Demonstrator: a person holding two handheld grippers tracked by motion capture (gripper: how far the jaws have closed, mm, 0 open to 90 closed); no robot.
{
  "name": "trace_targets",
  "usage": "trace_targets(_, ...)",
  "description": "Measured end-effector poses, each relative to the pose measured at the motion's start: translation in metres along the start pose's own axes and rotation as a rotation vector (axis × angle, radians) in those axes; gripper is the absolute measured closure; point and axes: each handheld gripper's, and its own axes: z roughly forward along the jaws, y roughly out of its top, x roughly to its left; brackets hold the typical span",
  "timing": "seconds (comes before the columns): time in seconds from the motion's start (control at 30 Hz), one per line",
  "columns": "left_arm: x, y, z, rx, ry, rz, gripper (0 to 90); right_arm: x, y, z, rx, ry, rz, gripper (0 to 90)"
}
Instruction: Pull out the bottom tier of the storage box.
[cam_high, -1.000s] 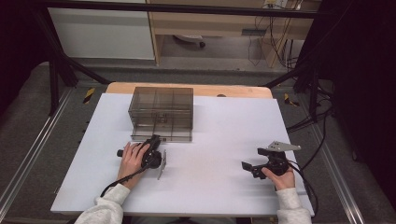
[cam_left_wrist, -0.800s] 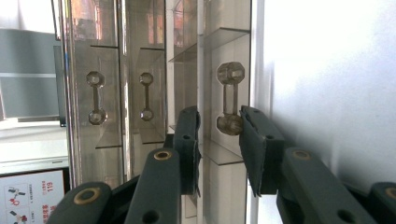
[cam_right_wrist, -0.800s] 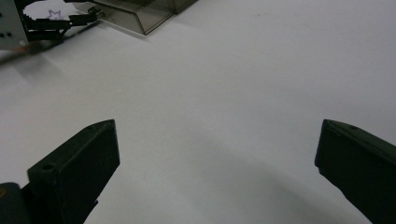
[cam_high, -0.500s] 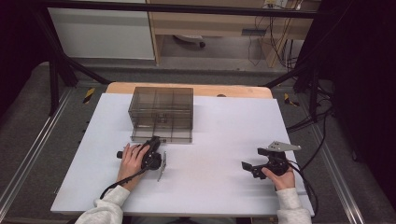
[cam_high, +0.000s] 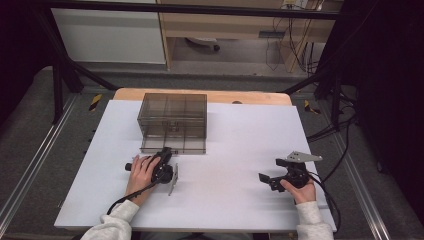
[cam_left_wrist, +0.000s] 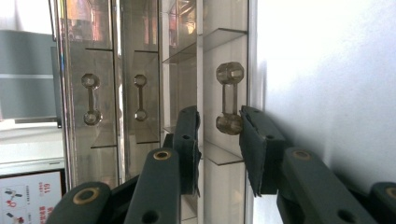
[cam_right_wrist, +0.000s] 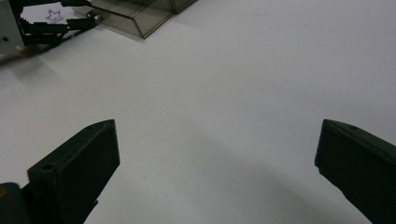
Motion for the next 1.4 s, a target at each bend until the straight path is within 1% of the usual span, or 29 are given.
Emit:
trace_targets(0.23,0.001,-0.001,0.000,0.001,-0.002,0.007,67.7,0.000,0.000,0.000,-0.001,0.000,-0.001,0.5)
trace_targets(0.33,0.002,-0.002,0.000,-0.004,-0.001,0.000,67.7,0.000,0.000,0.000,0.000,0.000,-0.001,0.5)
trace_targets(0.5,0.000,-0.002,0.000,0.007,-0.003,0.010,67.6,0.000,0.000,0.000,0.000,-0.001,0.000,0.5)
trace_targets(0.77,0.001,-0.001,-0.001,0.008,-0.007,-0.005,67.1,0.000,0.000,0.000,0.000,-0.002,0.000,0.5)
trace_targets(0.83,0.002,-0.002,-0.001,0.002,-0.016,-0.017,66.5,0.000,0.000,0.000,0.001,-0.002,-0.001,0.5)
trace_targets(0.87,0.002,-0.002,-0.001,-0.004,-0.020,-0.031,65.6,0.000,0.000,0.000,0.001,-0.001,0.000,0.5)
trace_targets(1.0,0.005,-0.004,-0.002,0.000,-0.033,-0.065,61.5,0.000,0.000,0.000,0.001,-0.002,0.000,0.5)
trace_targets(1.1,0.007,-0.004,-0.003,-0.007,-0.040,-0.089,58.7,0.000,0.000,0.000,0.002,-0.001,0.000,0.5)
trace_targets(1.17,0.009,-0.004,-0.005,-0.020,-0.048,-0.118,56.8,0.000,0.000,0.000,0.003,0.000,0.001,0.5)
trace_targets(1.23,0.011,-0.003,-0.007,-0.022,-0.055,-0.143,55.2,0.000,0.000,0.000,0.000,-0.001,-0.001,0.5)
trace_targets(1.4,0.017,-0.003,-0.012,-0.009,-0.083,-0.233,48.8,0.000,0.000,0.000,0.001,0.000,-0.001,0.5)
